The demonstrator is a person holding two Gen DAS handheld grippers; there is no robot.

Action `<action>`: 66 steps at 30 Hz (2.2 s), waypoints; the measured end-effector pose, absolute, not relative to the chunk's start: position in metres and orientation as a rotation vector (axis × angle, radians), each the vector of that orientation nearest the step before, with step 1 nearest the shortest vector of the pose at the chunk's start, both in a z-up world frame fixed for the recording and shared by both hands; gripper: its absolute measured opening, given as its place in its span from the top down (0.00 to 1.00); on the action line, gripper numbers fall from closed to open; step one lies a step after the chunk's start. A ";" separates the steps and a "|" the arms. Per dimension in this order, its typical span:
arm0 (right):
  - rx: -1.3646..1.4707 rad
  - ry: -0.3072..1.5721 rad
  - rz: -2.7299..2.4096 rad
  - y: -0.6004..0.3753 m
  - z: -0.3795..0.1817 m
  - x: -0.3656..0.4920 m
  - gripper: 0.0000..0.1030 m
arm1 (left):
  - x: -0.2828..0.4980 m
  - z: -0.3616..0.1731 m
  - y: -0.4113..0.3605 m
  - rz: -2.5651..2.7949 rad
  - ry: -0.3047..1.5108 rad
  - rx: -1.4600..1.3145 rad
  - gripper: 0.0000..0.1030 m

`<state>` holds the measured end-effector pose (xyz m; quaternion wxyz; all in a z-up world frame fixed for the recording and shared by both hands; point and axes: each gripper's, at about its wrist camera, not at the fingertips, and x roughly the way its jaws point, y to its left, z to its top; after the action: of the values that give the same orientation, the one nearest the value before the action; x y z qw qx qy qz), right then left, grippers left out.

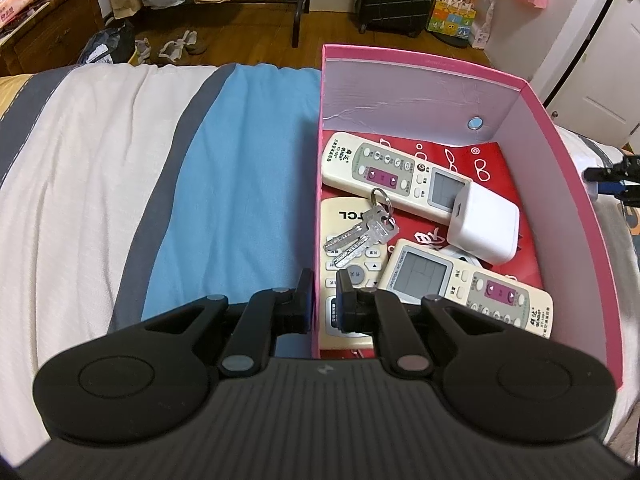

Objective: Organize rigid objects
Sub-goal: 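Grasp the remaining white cube charger on the bed with the right gripper, then carry the white charger over the pink box with the right gripper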

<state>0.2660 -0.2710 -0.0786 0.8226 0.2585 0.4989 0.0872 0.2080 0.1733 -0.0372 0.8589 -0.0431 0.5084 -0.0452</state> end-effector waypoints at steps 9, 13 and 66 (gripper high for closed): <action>0.259 1.126 0.239 -0.221 -0.053 0.239 0.67 | 0.207 -0.037 0.170 -0.099 1.057 -0.068 0.92; 0.214 1.059 0.254 -0.215 -0.058 0.239 0.68 | 0.208 -0.037 0.172 -0.099 1.059 -0.079 0.92; -0.290 0.731 0.617 -0.038 0.031 0.132 0.69 | 0.209 -0.045 0.186 -0.076 1.079 -0.177 0.96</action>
<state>0.1320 -0.0376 0.0310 0.8777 -0.1391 0.3503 0.2959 0.2092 0.1863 -0.0452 0.8535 -0.0841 0.5129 -0.0360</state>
